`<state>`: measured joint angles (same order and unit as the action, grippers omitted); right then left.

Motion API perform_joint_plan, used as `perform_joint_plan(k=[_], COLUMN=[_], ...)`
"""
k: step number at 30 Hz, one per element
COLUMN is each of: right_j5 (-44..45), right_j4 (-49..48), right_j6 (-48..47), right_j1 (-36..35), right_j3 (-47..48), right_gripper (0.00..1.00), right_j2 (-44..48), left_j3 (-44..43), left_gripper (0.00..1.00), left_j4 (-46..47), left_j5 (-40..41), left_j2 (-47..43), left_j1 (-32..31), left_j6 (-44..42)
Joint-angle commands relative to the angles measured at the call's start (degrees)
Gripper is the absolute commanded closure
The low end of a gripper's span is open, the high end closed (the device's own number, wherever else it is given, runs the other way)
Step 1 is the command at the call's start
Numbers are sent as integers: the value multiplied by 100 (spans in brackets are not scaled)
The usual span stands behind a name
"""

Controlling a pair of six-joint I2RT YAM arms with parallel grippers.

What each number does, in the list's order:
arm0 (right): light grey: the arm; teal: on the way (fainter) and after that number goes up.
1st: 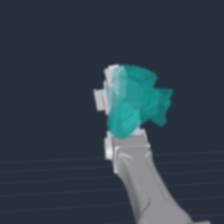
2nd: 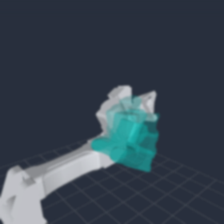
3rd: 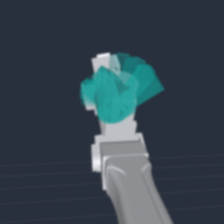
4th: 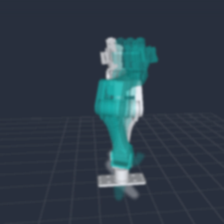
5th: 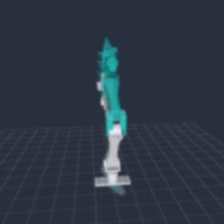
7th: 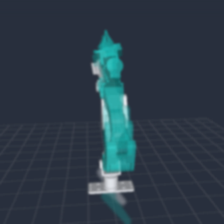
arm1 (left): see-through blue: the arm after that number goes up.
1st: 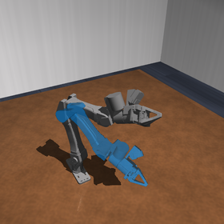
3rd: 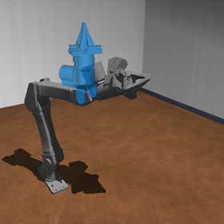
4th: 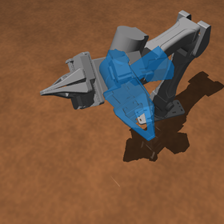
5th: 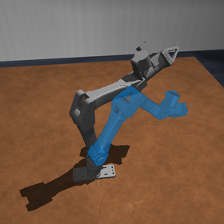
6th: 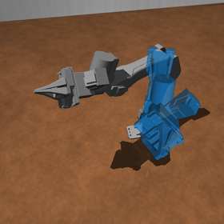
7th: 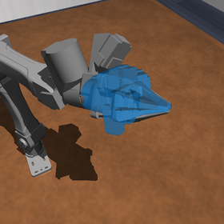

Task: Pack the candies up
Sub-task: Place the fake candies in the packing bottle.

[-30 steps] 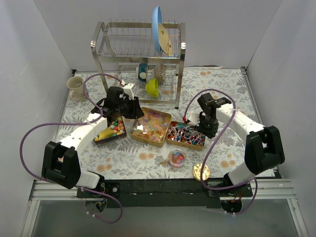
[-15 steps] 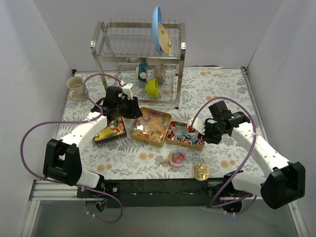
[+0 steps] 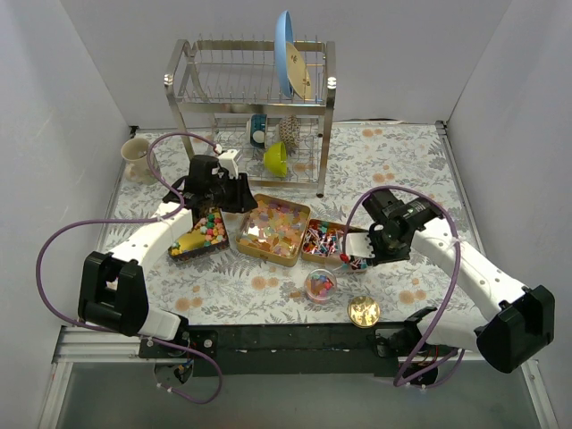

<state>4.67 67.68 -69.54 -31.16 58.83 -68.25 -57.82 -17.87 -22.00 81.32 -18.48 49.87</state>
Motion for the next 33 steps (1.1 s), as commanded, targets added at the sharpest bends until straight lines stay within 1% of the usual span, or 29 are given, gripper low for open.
perform_joint_plan(k=[1, 7, 8, 10, 16, 21, 25, 33], right_j5=[807, 1861, 2228, 2686, 3566, 3840, 3972, 3963], right_j4=[395, 729, 729, 729, 729, 720, 729, 729], right_j6=[36, 669, 696, 652, 442, 195, 72, -51], right_j1=[-538, -1426, -1515, -1700, -2139, -2360, -2491, -2518], right_j3=[401, 805, 788, 779, 814, 1008, 982, 438], right_gripper=[99, 99, 99, 99, 99, 99, 99, 99], right_j2=[-91, -636, -689, -812, -1024, -1077, -980, -340], left_j3=[25, 131, 140, 157, 192, 262, 307, 280], left_gripper=[66, 65, 65, 65, 64, 64, 64, 64], left_j4=[169, 284, 310, 363, 389, 451, 495, 495], left_j5=[-120, -147, -138, -147, -182, -252, -314, -384], left_j2=[-222, -292, -292, -327, -424, -512, -547, -573], left_j1=[64, 90, 99, 134, 257, 371, 442, 556], left_j6=[-47, -30, -21, 14, 41, 102, 164, 225])
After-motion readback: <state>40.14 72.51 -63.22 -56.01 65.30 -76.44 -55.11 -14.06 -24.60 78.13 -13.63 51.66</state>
